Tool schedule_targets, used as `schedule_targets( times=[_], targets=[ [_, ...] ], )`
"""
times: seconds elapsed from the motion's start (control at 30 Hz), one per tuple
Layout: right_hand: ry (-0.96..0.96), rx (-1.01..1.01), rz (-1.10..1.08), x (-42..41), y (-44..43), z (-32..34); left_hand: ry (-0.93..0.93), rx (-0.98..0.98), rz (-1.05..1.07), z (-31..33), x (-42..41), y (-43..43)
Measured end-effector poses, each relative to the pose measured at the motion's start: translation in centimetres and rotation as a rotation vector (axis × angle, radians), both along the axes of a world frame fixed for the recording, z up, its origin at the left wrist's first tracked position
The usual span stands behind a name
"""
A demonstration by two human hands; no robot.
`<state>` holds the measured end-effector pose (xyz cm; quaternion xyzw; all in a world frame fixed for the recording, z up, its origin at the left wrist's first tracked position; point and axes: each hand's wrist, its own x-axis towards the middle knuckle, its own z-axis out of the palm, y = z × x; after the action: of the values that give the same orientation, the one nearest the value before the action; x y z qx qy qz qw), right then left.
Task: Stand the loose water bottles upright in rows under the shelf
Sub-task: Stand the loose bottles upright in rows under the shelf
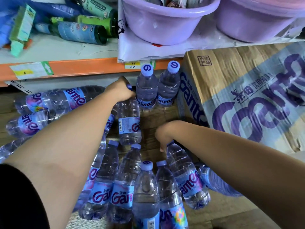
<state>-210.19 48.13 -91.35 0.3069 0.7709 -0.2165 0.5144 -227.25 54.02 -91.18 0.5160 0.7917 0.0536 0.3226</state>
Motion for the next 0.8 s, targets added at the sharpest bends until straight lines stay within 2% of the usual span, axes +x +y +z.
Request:
schedule_targets(
  times=[0.1, 0.2, 0.3, 0.4, 0.53, 0.6, 0.73, 0.8],
  targets=[
    [-0.012, 0.009, 0.045, 0.6, -0.6, -0.1, -0.129, 0.027, 0.079, 0.9, -1.6, -0.6],
    [0.033, 0.026, 0.044, 1.3, -0.6, 0.8, -0.096, 0.015, 0.071, 2.5, -3.2, -1.5],
    [0.061, 0.035, -0.069, 1.3, -0.9, 2.2, 0.013, 0.009, -0.035, 4.8, -3.7, -2.7],
    [0.11, -0.001, -0.156, 1.5, -0.6, 3.4, 0.033, 0.013, -0.165, 7.2, -2.9, -3.6],
    [0.235, 0.082, -0.334, 1.9, -0.6, 6.1, 0.142, 0.027, -0.423, 9.6, 0.3, -4.2],
    [0.31, 0.151, -0.334, 2.0, -0.5, 7.3, 0.181, 0.042, -0.519, 10.2, 1.7, -4.3],
    [0.439, 0.171, -0.348, 2.6, -0.9, 9.7, 0.223, 0.123, -0.577, 10.8, 2.9, -4.5],
    [0.436, 0.187, -0.367, 3.0, -0.5, 10.4, 0.219, 0.173, -0.569, 11.0, 3.2, -4.6]
  ],
)
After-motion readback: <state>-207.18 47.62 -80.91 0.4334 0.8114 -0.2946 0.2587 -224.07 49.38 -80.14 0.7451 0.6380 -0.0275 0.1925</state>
